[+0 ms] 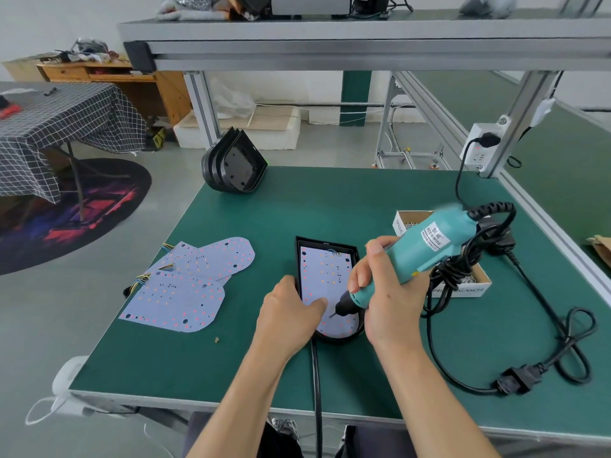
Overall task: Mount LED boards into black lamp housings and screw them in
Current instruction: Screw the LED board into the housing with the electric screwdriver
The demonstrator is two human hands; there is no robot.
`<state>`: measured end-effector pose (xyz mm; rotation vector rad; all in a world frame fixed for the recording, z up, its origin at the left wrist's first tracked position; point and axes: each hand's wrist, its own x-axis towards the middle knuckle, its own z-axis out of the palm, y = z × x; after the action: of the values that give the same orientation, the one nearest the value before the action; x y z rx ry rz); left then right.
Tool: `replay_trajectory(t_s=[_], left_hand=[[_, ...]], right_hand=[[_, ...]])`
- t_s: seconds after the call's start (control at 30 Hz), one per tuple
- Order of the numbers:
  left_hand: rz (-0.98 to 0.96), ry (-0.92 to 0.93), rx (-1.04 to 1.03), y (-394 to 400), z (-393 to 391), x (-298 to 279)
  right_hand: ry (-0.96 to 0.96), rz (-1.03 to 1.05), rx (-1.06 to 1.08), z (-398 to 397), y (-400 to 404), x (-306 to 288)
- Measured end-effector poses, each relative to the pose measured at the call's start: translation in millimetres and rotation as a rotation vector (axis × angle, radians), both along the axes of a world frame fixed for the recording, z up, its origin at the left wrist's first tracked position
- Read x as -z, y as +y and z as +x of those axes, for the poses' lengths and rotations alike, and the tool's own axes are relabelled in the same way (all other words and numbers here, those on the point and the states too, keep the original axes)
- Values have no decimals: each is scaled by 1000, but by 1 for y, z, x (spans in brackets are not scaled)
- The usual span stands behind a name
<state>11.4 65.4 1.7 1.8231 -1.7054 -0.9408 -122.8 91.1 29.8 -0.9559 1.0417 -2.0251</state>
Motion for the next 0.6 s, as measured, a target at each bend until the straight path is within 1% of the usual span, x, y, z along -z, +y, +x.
replay_trajectory(t_s=[0.27, 0.37, 0.6], left_hand=[[-21, 2, -8, -2, 0, 5], [-29, -7, -8, -3, 0, 6], [-39, 1, -13, -3, 0, 7]], right_hand=[[-53, 13, 57, 2, -3, -2], [-66, 20, 43, 2, -4, -3], [-17, -10, 3, 1, -1, -3]])
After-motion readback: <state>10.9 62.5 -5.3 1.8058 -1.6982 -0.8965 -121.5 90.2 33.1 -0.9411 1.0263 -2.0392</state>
